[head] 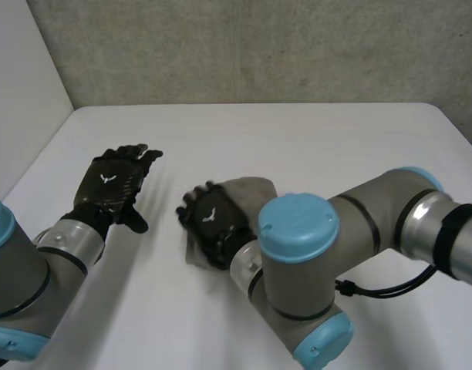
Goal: Fold the laundry
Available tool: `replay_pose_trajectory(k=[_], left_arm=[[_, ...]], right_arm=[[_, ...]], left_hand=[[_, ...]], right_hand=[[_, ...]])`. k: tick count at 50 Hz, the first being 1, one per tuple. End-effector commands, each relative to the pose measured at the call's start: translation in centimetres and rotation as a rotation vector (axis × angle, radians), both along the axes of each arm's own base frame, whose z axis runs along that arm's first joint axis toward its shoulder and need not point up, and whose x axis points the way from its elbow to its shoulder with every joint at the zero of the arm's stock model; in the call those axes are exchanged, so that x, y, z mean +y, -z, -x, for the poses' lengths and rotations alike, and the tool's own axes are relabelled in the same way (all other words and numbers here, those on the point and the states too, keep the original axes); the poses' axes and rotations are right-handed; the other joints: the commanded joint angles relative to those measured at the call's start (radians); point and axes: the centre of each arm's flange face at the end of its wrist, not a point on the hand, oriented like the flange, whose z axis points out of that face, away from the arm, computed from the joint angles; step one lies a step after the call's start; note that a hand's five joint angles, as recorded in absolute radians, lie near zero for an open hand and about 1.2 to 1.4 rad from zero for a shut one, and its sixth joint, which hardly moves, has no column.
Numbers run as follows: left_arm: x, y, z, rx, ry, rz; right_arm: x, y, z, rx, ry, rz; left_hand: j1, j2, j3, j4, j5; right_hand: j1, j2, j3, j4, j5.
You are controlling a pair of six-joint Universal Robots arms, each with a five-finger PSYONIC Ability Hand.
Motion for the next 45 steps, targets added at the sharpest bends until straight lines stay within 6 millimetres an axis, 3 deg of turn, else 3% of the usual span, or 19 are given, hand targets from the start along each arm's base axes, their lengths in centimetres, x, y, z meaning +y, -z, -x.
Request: replay_pose_trajectory(k=[1, 5, 7, 11, 15, 16, 18, 26, 37, 41, 45], left_arm=[[-0.5, -1.6, 0.7, 0.028, 0.014, 0.04], [0.1, -3.0, 2.5, 0.066, 0.069, 0.058], [0.7, -4.0, 4.1, 0.112, 0.112, 0.029], [0.5, -4.6, 5.3, 0.157, 0.124, -0.035], [1.0, -2.4, 8.7, 0.154, 0.174, -0.178], [1.0, -2.4, 8.7, 0.154, 0.174, -0.178], [1.3, -0.4, 10.2, 0.107, 0.167, -0.252], [0.3, 3.9, 10.5, 0.035, 0.097, -0.345], [1.0, 5.9, 9.4, -0.063, 0.086, -0.368], [1.2, 5.5, 9.2, -0.114, 0.102, -0.328], [1.4, 3.6, 9.1, -0.133, 0.116, -0.267]], right_arm=[[-4.5, -4.3, 3.7, -0.178, 0.236, -0.062], [-6.7, -5.3, 5.6, -0.332, 0.311, -0.195], [-7.4, -5.3, 6.2, -0.356, 0.331, -0.24], [-8.4, -4.9, 7.3, -0.362, 0.371, -0.324], [-9.5, -3.4, 8.0, -0.332, 0.395, -0.404], [-9.5, -3.4, 8.0, -0.332, 0.395, -0.405], [-9.9, -2.3, 8.3, -0.31, 0.399, -0.438], [-9.7, 0.2, 8.3, -0.255, 0.388, -0.49], [-9.6, 2.5, 7.9, -0.151, 0.357, -0.451], [-9.2, 3.2, 7.5, -0.096, 0.327, -0.419], [-8.9, 2.7, 7.2, -0.082, 0.314, -0.39]], left_hand=[[-0.003, 0.016, 0.011, 0.014, -0.025], [0.003, 0.022, 0.017, 0.02, -0.019], [0.012, 0.031, 0.025, 0.028, -0.01], [0.015, 0.034, 0.028, 0.031, -0.007], [0.012, 0.031, 0.026, 0.029, -0.01], [0.012, 0.031, 0.025, 0.029, -0.01], [0.006, 0.025, 0.02, 0.023, -0.016], [0.006, 0.025, 0.02, 0.023, -0.016], [-0.006, 0.013, 0.008, 0.011, -0.028], [-0.009, 0.01, 0.005, 0.008, -0.031], [-0.009, 0.009, 0.004, 0.007, -0.031]], right_hand=[[-0.037, -0.053, -0.038, -0.06, -0.061], [-0.037, -0.053, -0.038, -0.06, -0.061], [-0.037, -0.053, -0.038, -0.06, -0.061], [-0.037, -0.053, -0.038, -0.06, -0.061], [-0.037, -0.053, -0.038, -0.06, -0.061], [-0.037, -0.053, -0.038, -0.06, -0.061], [-0.037, -0.053, -0.038, -0.06, -0.061], [-0.037, -0.053, -0.038, -0.06, -0.061], [-0.037, -0.053, -0.038, -0.06, -0.061], [-0.037, -0.053, -0.038, -0.06, -0.061], [-0.037, -0.053, -0.038, -0.06, -0.061]])
